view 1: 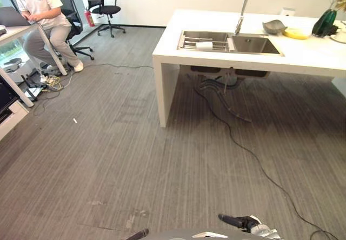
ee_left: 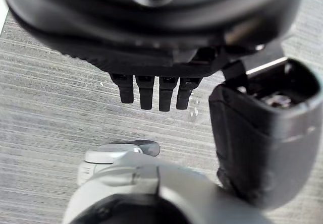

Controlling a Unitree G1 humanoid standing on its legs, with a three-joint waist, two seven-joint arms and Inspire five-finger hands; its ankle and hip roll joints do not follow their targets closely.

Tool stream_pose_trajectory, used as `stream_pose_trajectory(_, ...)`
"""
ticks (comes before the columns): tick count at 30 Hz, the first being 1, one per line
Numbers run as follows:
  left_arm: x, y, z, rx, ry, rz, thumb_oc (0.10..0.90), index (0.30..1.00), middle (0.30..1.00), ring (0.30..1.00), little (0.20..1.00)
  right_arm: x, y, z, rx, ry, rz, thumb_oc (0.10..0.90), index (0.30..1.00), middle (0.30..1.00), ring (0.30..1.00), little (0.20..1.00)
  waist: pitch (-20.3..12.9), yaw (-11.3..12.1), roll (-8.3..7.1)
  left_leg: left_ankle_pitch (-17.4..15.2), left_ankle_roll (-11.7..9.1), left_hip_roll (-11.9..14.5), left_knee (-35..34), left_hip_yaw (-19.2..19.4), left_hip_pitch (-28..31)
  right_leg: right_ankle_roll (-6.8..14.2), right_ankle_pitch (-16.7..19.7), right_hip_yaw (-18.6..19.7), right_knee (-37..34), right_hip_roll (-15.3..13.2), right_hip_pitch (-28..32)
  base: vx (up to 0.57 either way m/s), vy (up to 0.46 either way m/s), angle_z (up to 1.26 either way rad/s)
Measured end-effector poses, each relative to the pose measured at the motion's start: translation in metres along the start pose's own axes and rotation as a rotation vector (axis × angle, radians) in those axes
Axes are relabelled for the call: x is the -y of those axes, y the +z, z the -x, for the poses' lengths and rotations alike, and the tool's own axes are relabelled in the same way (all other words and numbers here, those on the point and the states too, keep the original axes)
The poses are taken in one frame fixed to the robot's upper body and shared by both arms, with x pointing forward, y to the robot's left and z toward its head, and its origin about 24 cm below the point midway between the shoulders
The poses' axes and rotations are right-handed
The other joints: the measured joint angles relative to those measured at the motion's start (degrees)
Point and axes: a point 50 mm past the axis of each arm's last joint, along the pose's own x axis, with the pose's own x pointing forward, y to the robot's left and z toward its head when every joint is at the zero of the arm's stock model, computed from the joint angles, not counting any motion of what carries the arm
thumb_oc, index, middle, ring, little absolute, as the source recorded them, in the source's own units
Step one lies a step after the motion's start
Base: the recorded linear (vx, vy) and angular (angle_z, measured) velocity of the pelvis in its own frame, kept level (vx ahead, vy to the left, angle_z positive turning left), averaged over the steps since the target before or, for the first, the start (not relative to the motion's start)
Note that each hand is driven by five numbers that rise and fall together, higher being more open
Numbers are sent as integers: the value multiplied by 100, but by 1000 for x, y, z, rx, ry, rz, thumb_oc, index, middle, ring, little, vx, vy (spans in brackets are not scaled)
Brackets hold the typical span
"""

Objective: Place the dishes in the dishwasher.

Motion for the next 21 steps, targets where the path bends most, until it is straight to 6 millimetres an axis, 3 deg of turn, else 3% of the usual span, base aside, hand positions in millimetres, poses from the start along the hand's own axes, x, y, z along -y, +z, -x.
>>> stream_pose_trajectory(2,1,13,0,52,-2,9,800,900,900,900,900,0,0,0,-1,-1,0,800,900,900,900,900,97,-9,87,2,-1,-10,-35,1,28,-47,151,0,-279,11,172,0,0,0)
stream_pose_trajectory(7,4,32,0,118,-14,11,800,900,900,900,900,1,1,0,13,-2,-7,800,900,900,900,900,227,-54,90,0,-12,-16,-120,12,176,-54,261,38,-563,32,422,2,-9,-3)
stream_pose_trajectory(14,5,43,1,180,-20,18,800,900,900,900,900,3,-2,0,5,-6,-91,800,900,900,900,900,416,-41,-61,25,-48,-10,-211,-11,209,-22,229,11,-575,39,407,-2,-5,1)
stream_pose_trajectory(21,4,44,1,183,-17,19,800,900,900,900,900,5,-6,1,1,-17,-122,800,900,900,900,900,469,-60,-2,25,-56,-14,-225,-10,204,-37,234,7,-585,32,394,3,-4,0)
